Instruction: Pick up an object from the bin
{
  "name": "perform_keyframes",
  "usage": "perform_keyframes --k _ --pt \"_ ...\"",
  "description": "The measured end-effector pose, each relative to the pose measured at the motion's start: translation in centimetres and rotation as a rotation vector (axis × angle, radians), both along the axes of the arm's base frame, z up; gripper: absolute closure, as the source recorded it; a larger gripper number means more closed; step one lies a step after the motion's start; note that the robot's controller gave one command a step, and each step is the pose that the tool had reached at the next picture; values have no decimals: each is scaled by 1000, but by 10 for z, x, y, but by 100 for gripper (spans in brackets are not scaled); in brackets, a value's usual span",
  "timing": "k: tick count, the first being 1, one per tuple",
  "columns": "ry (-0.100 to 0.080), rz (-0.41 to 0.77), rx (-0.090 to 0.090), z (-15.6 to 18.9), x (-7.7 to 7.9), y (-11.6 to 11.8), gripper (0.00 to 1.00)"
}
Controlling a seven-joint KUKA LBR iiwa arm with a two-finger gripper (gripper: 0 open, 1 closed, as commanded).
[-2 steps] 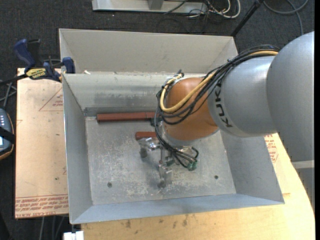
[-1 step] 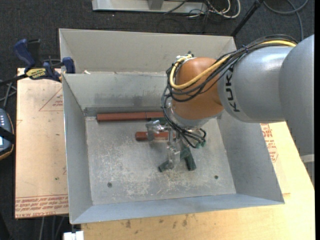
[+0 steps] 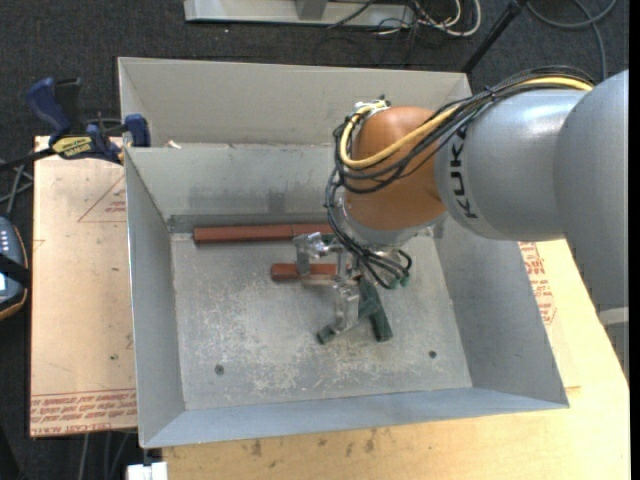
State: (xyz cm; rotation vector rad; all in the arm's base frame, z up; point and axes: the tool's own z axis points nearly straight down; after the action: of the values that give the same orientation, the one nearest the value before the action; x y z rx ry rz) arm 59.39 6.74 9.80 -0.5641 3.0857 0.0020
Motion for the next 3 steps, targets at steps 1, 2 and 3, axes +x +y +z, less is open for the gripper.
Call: perform_keyframes --k 1,2,3 --pt "-1 176 -1 -17 -40 -7 0" --pt "8 331 -1 -22 -62 -17 0" --pt "2 614 -1 14 -65 -21 100"
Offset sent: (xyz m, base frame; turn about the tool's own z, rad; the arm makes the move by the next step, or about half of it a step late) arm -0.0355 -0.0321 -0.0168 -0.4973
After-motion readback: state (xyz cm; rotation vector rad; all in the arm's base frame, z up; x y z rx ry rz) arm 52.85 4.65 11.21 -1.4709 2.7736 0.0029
